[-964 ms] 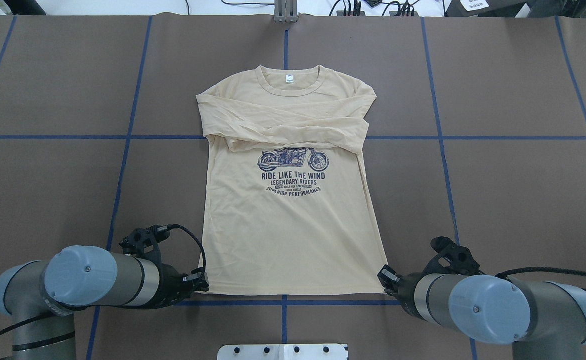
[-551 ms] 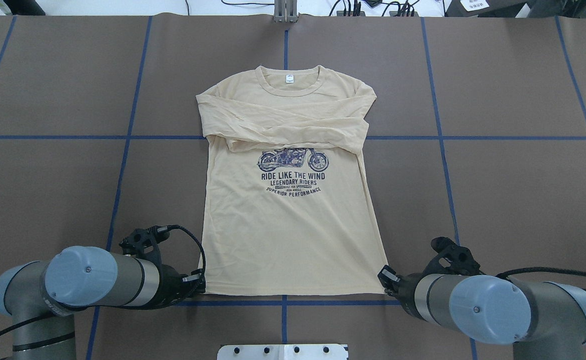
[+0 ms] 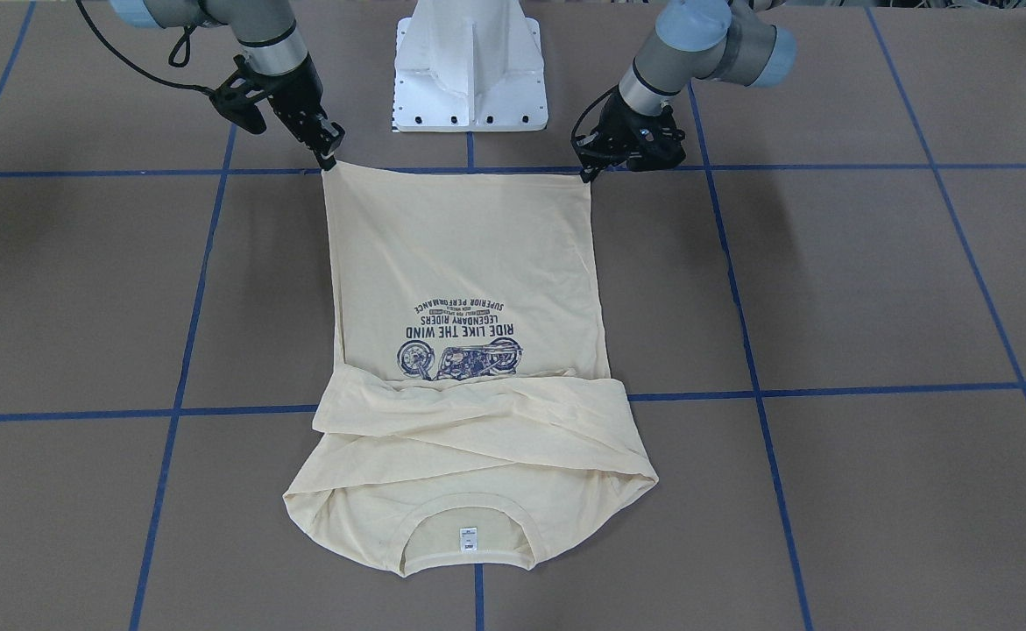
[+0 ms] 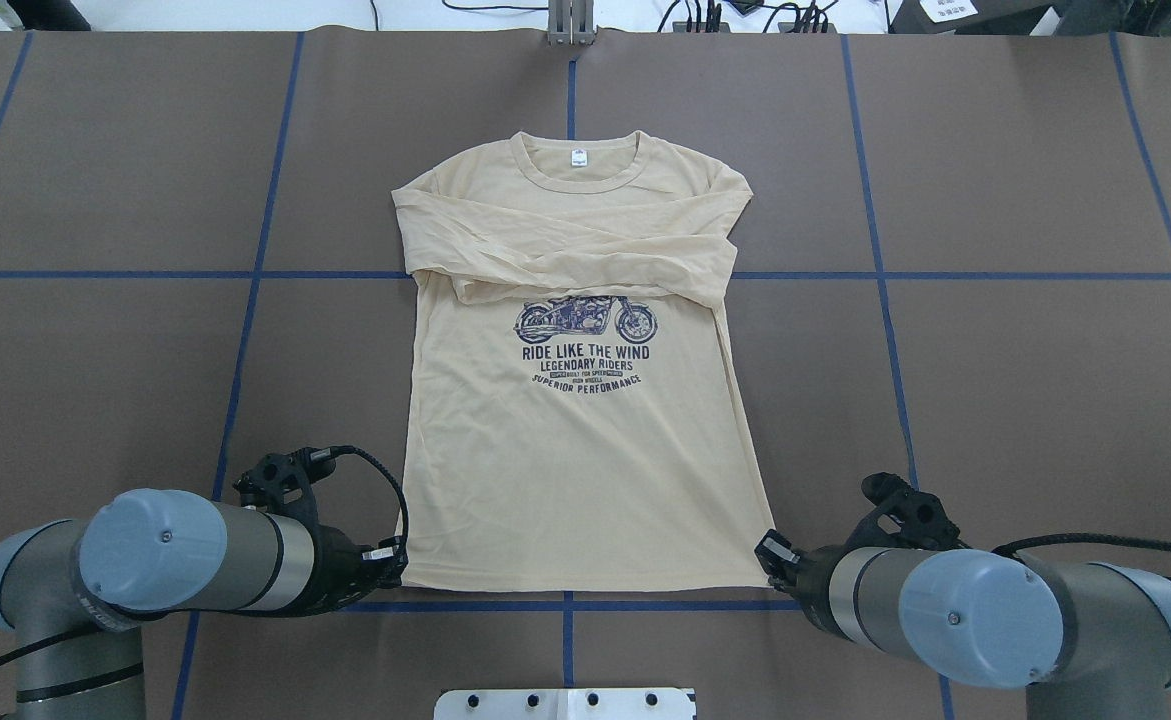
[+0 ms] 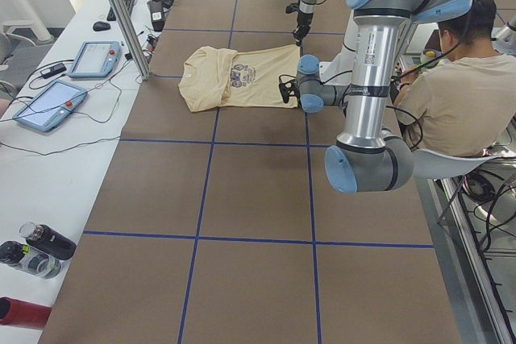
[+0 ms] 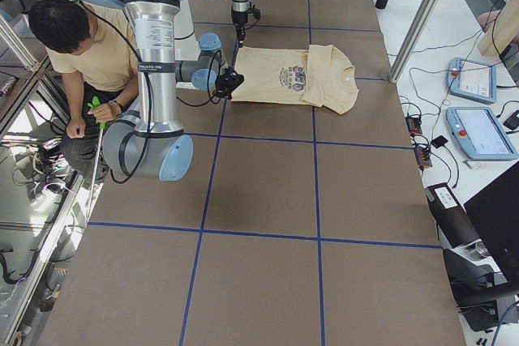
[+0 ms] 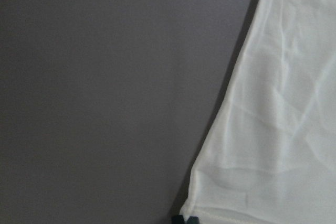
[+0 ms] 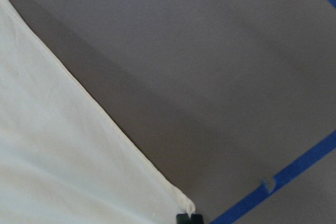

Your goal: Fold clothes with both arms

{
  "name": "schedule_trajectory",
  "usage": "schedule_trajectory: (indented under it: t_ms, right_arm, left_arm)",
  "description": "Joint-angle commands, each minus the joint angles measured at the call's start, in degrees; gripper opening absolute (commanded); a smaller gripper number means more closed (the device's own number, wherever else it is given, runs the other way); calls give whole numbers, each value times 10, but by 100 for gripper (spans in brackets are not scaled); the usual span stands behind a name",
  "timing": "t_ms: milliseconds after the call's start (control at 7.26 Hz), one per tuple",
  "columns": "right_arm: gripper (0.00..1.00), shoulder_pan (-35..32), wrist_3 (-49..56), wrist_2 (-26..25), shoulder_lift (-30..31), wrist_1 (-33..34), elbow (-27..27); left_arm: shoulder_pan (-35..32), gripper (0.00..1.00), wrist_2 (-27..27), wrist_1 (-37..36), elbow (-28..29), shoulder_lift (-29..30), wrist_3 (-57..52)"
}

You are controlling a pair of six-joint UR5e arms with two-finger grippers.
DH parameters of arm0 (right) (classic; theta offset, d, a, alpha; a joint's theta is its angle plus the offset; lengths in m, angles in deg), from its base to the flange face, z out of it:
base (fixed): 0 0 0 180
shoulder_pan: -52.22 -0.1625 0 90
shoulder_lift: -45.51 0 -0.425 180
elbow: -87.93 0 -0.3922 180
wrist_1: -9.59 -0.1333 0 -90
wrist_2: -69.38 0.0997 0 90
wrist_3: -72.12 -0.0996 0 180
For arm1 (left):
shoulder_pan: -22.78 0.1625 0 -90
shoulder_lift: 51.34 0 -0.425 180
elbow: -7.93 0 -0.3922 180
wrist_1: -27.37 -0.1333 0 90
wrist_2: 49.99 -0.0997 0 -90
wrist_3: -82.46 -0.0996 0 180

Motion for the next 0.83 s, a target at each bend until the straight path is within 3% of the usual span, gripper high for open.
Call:
schedule_trajectory:
  t_ms: [0,413,688]
  right_arm:
    - [0,-1,-1,10,19,0,31]
    - [0,-18,-1,31,38,0,63]
    - [0,-70,1,84,30,0,58]
  left_arm:
    - [-2,0,3,-1,-53,-17,1]
    - [-6,0,5,-91,-146,-17,59]
    - [-34,0,4,-94,-145,-10,59]
